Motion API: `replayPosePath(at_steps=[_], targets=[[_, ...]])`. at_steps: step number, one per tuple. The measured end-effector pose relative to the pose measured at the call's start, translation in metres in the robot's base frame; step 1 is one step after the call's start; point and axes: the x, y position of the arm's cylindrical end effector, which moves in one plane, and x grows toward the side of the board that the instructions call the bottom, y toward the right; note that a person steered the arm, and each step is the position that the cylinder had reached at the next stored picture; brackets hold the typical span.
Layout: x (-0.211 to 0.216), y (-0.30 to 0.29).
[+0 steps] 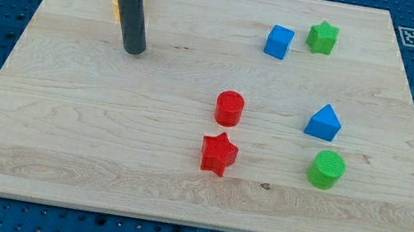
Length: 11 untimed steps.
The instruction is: Push the yellow hexagon towards the left of the board
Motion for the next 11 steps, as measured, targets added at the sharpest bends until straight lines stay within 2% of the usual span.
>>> replayPosePath(at_steps=[2,5,7,8,9,11], targets=[[0.000,0.027],[0.004,0.035],[0.003,0.073],[0.009,0.079],[0.011,0.111],[0.040,0.144]])
